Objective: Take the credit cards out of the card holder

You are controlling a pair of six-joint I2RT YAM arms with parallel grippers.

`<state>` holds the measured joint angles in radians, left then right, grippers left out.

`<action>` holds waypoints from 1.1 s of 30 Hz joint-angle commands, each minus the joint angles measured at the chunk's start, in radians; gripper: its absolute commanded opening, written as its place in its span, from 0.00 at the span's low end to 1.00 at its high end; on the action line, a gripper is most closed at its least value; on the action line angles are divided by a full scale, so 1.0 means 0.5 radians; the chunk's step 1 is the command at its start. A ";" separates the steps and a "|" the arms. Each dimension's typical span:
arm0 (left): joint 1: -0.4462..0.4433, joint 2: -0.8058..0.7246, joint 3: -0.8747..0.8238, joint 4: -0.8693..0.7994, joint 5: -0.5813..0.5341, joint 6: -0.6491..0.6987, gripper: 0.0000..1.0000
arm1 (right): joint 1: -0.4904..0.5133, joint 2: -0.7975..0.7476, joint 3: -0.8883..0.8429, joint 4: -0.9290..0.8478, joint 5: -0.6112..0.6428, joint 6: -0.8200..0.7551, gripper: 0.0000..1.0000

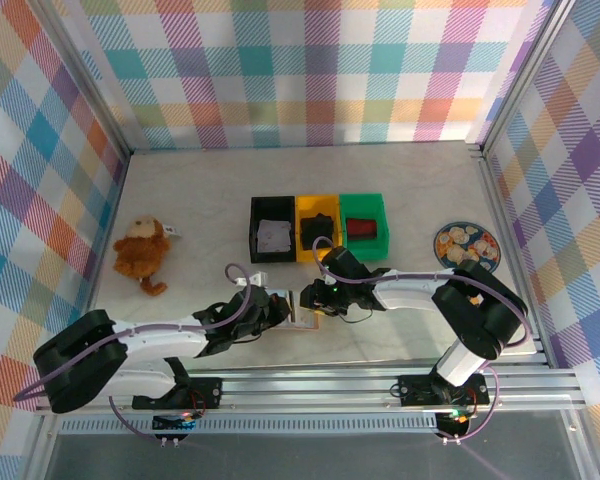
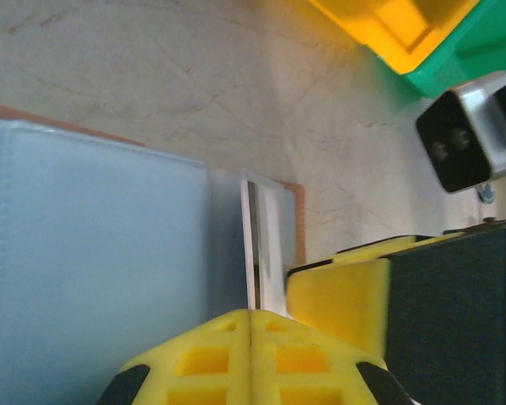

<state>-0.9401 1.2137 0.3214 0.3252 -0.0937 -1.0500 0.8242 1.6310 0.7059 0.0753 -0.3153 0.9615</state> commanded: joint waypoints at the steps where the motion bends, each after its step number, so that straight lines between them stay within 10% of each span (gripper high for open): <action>1: -0.019 -0.077 -0.020 -0.113 -0.069 0.057 0.00 | 0.008 0.069 -0.044 -0.100 0.025 0.031 0.37; 22: -0.014 -1.086 -0.052 -0.895 -0.349 -0.014 0.00 | 0.005 -0.355 0.103 -0.336 -0.020 -0.347 0.47; 33: -0.016 -1.279 0.009 -0.985 -0.279 0.013 0.00 | 0.015 -0.500 0.021 0.177 -0.286 -0.317 0.49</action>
<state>-0.9401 0.5888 0.3000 -0.1081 -0.2443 -1.0550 0.8253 1.4143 0.7216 0.0902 -0.4290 0.8310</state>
